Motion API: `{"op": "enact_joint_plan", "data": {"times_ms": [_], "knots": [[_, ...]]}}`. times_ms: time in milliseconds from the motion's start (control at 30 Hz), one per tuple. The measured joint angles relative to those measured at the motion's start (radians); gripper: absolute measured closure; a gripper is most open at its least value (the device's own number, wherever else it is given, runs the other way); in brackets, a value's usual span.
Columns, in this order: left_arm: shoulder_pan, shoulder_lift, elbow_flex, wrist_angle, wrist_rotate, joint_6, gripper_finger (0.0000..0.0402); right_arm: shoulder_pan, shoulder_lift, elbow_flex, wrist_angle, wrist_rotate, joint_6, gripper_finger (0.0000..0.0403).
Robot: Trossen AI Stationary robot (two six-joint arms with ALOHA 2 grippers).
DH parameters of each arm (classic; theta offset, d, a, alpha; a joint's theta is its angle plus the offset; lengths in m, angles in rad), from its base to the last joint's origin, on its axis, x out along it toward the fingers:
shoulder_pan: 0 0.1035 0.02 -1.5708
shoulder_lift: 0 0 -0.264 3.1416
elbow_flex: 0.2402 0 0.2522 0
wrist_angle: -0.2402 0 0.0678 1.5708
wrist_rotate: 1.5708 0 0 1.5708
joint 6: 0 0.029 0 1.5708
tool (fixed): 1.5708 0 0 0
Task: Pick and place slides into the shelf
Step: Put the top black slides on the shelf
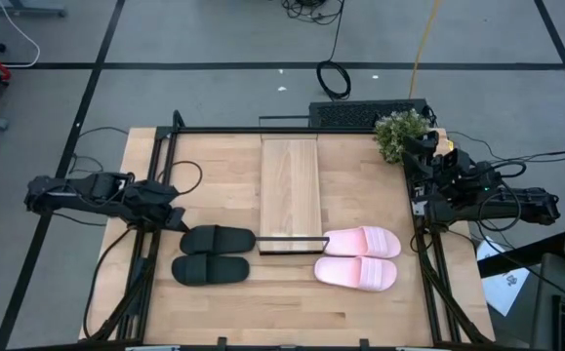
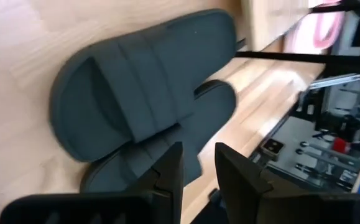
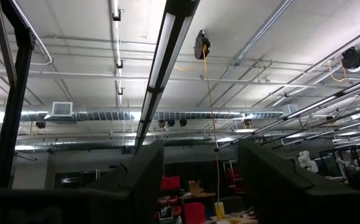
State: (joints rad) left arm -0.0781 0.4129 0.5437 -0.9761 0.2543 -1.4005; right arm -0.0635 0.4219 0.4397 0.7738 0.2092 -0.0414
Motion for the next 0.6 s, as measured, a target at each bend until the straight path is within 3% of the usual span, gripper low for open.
{"op": "enact_joint_plan", "data": {"times_ms": [600], "knots": [[-0.096,0.008,-0.157,0.113,-0.001,-0.095,0.0315,0.000,0.000,0.000,0.000,0.002,-0.009,0.0206]]}}
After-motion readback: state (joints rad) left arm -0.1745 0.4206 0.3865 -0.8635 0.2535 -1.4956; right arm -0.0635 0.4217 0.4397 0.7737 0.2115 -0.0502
